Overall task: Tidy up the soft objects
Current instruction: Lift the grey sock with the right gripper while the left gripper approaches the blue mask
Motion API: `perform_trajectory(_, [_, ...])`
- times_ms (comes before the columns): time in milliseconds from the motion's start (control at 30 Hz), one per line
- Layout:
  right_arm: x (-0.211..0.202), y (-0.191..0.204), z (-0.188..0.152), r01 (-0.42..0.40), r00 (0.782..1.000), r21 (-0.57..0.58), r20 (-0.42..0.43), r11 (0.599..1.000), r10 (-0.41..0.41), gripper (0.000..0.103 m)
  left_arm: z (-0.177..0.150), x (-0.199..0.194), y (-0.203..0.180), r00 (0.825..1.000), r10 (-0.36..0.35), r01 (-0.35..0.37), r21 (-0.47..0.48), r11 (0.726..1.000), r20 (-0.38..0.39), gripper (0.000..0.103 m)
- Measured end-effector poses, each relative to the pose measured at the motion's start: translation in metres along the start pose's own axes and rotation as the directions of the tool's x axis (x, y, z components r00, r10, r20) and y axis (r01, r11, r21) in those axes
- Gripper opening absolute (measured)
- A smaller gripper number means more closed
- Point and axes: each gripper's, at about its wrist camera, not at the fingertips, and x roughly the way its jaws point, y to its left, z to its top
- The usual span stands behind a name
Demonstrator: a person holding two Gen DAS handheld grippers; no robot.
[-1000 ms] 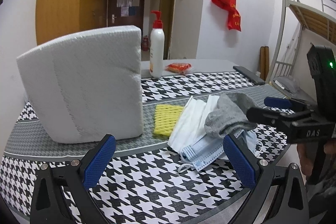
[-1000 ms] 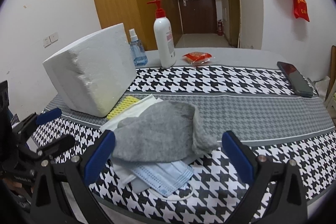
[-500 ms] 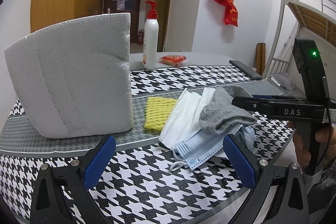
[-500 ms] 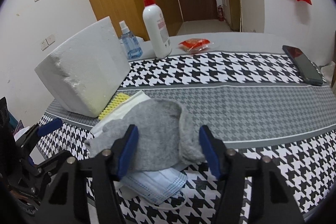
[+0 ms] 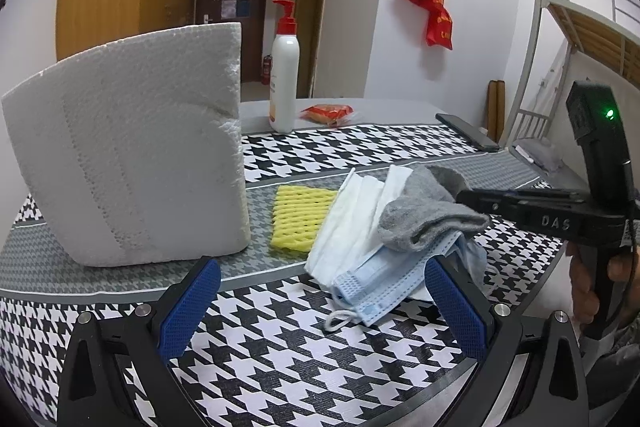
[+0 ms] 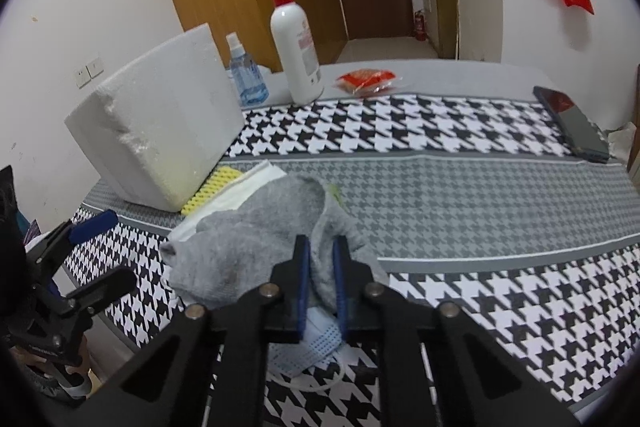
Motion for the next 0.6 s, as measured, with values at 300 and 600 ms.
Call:
perform_trajectory(300, [-0.016,-0.006,0.005,0.030,0.999,-0.010,0.030,0.999,-0.030,0.014,0.000,0.000,-0.005,1.000,-0.018,0.017,0.020,1.000,0.004,0.102])
perform_trajectory(600, [0.008,-0.006,0.006,-0.076,0.997,0.007,-0.011,0.997,0.076,0.055,-0.002,-0.006,-0.007,1.000,-0.028,0.028,0.018,0.999,0.009,0.102])
